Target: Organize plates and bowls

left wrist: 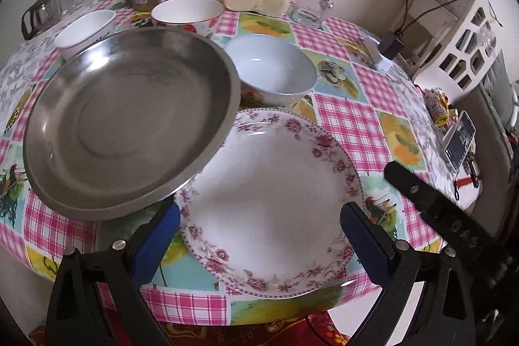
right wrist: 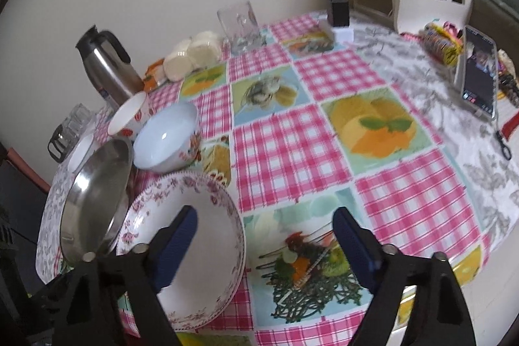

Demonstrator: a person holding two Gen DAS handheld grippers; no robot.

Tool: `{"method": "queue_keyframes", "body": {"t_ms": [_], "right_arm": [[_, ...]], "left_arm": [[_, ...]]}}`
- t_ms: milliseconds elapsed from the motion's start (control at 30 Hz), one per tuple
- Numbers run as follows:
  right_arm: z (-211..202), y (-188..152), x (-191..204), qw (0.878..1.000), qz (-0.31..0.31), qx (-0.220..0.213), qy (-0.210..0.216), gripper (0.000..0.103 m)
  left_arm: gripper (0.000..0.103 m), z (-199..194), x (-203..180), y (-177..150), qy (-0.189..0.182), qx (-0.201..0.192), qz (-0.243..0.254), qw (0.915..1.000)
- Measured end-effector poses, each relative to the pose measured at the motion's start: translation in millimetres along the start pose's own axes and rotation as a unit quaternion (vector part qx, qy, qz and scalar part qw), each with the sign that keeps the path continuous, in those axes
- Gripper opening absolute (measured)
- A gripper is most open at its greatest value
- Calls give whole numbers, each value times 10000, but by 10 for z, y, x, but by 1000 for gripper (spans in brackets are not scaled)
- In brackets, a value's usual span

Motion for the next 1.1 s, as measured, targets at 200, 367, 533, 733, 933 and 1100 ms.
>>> {"method": "queue_keyframes", "body": {"t_ms": [200, 367, 533, 733, 933, 1100], "right_arm": [[214, -104, 117, 9992, -75, 326, 223, 65], [346, -174, 168, 9982, -133, 526, 250, 50], [412, -201, 193, 9977, -164, 610, 226, 43], [502, -252, 185, 9969, -222, 750, 73, 35], [562, -290, 103, 9961, -128, 870, 28, 35], [566, -290, 116, 9961, -160, 862, 23, 35]], "left_arm": [[98, 13, 81, -16, -39, 74, -149, 9999], [98, 25, 168, -24, 72, 117, -289, 9995], [98, 74, 273, -51, 63, 252, -496, 9984], [98, 185, 367, -82, 131, 414, -696, 9966], [97, 294, 458, -94, 154, 539, -862, 9947], [79, 369, 492, -74, 95, 610, -978, 9933]]}}
Point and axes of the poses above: each gripper's, at about its wrist camera, not at the fingertips, and z roughly the way its jaws point, x to its left, y to its top, the point moved 8 cm from there along z, roughly the way its jaws point, and after that the axes turned 8 degrees about x, right-handed, at the moved point
